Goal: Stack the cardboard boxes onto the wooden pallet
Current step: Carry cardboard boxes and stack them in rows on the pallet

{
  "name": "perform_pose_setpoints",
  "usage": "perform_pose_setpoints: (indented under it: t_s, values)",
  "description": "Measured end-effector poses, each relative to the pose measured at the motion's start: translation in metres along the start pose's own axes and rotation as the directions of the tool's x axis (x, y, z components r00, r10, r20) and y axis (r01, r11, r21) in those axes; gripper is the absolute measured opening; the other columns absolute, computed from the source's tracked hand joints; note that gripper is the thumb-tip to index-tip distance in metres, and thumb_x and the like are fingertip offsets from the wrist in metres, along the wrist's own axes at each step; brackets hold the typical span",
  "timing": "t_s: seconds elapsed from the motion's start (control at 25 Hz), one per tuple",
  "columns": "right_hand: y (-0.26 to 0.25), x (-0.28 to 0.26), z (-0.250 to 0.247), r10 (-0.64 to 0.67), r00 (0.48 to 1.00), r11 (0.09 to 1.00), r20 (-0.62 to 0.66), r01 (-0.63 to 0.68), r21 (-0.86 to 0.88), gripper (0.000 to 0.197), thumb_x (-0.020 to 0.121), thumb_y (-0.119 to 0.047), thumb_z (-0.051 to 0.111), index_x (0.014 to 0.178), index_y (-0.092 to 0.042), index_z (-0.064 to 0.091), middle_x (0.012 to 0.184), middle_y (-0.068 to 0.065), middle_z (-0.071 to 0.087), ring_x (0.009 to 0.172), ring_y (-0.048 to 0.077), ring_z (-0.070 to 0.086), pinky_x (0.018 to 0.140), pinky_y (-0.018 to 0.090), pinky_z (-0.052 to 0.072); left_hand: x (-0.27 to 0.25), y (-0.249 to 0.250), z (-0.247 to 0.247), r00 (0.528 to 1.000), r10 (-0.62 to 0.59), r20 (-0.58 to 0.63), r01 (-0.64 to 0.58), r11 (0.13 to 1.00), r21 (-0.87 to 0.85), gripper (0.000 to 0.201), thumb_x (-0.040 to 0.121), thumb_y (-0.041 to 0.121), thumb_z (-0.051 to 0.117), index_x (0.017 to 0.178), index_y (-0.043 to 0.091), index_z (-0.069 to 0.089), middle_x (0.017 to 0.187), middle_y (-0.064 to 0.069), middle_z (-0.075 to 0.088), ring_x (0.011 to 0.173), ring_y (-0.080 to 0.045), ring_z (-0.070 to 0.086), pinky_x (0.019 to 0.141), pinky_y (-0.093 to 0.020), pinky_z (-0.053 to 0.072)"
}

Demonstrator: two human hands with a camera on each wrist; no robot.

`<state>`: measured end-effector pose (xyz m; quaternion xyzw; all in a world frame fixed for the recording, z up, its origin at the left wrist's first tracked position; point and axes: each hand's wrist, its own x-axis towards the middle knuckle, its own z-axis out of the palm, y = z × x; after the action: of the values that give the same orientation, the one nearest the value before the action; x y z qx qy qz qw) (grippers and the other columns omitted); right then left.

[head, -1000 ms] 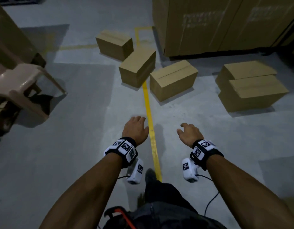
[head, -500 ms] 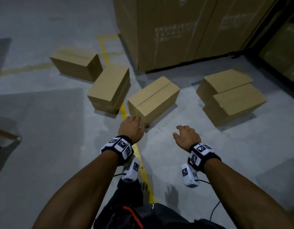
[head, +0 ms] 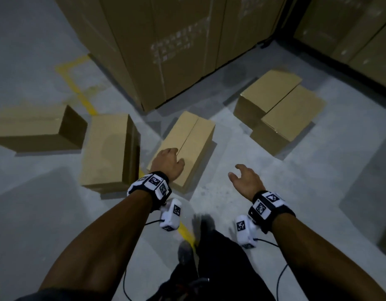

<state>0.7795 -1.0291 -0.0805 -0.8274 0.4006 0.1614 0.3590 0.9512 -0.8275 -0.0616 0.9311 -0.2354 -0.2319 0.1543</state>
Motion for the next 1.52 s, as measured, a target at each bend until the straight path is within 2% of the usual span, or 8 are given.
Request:
perform_pose_setpoints:
  t_s: [0.28,0.6,0.84,1.0,1.12,1.24,1.36,1.52]
  values:
    - [-0.044,0.137,0.005,0.228,0.972,0.799,0.052,-0.218,0.56,0.066,0.097,-0.04,0.061,0.154,-0.023,0.031,0.154,0.014,0.039,0.139,0.03,0.041,0.108,0.037,0.035,0.171,-0.011,-0.016,0.983,-0.162,0.091,0.173,0.977,-0.125,0.066,0.096,0.039,0.056,0.151,0.012,0.033,0.154,-0.016,0.036,0.138,-0.035,0.038,0.112,-0.041,0.034]
    - [-0.058,0.258,0.062,0.37,0.921,0.648,0.121,-0.349,0.677,0.075,0.095,-0.037,0.066,0.157,-0.024,0.025,0.152,0.016,0.041,0.136,0.029,0.044,0.109,0.037,0.037,0.312,-0.058,0.028,0.96,-0.128,0.25,0.148,0.987,-0.061,0.071,0.096,0.039,0.059,0.154,0.014,0.027,0.156,-0.017,0.032,0.14,-0.036,0.035,0.114,-0.045,0.032]
    - [-0.051,0.361,0.175,0.441,0.891,0.636,0.113,-0.398,0.661,0.084,0.092,-0.032,0.07,0.158,-0.027,0.017,0.157,0.014,0.034,0.143,0.027,0.036,0.113,0.04,0.037,0.426,-0.136,0.123,0.952,-0.045,0.304,0.043,0.999,0.011,0.073,0.092,0.038,0.063,0.154,0.024,0.027,0.16,-0.011,0.024,0.144,-0.034,0.028,0.116,-0.047,0.03]
    - [-0.043,0.432,0.243,0.439,0.896,0.678,0.07,-0.382,0.628,0.086,0.09,-0.021,0.073,0.157,-0.02,0.018,0.146,0.014,0.046,0.132,0.026,0.046,0.077,0.009,0.041,0.487,-0.186,0.191,0.948,-0.077,0.308,0.077,0.997,0.01,0.084,0.085,0.045,0.069,0.154,0.031,0.022,0.161,-0.012,0.014,0.144,-0.038,0.027,0.116,-0.05,0.031]
    - [-0.035,0.484,0.274,0.4,0.917,0.749,-0.009,-0.321,0.58,0.102,0.083,-0.023,0.081,0.158,-0.015,0.011,0.138,0.017,0.053,0.127,0.031,0.051,0.082,0.015,0.034,0.517,-0.212,0.229,0.942,-0.102,0.319,0.126,0.991,-0.054,0.091,0.083,0.049,0.071,0.154,0.038,0.015,0.163,-0.012,0.005,0.146,-0.04,0.022,0.117,-0.05,0.029]
    - [-0.034,0.51,0.296,0.407,0.913,0.751,-0.03,-0.316,0.58,0.122,0.076,-0.03,0.086,0.159,-0.025,-0.003,0.152,0.014,0.043,0.139,0.032,0.041,0.106,0.032,0.036,0.527,-0.232,0.248,0.948,-0.077,0.308,0.136,0.975,-0.176,0.096,0.083,0.041,0.074,0.156,0.039,0.011,0.161,-0.013,0.013,0.145,-0.037,0.026,0.116,-0.04,0.03]
    - [-0.037,0.514,0.306,0.431,0.9,0.755,-0.068,-0.318,0.573,0.122,0.078,-0.028,0.085,0.158,-0.031,-0.007,0.154,0.011,0.04,0.139,0.032,0.041,0.104,0.033,0.035,0.529,-0.242,0.255,0.954,-0.032,0.299,0.122,0.95,-0.286,0.101,0.083,0.034,0.078,0.158,0.036,0.01,0.157,-0.014,0.023,0.143,-0.031,0.029,0.106,-0.026,0.025]
    - [-0.046,0.504,0.302,0.428,0.897,0.775,-0.113,-0.299,0.556,0.121,0.077,-0.032,0.085,0.158,-0.033,-0.005,0.152,0.012,0.043,0.137,0.035,0.044,0.108,0.043,0.038,0.524,-0.239,0.243,0.959,-0.02,0.283,0.109,0.946,-0.304,0.101,0.082,0.032,0.079,0.158,0.037,0.011,0.156,-0.012,0.025,0.143,-0.029,0.029,0.104,-0.024,0.024]
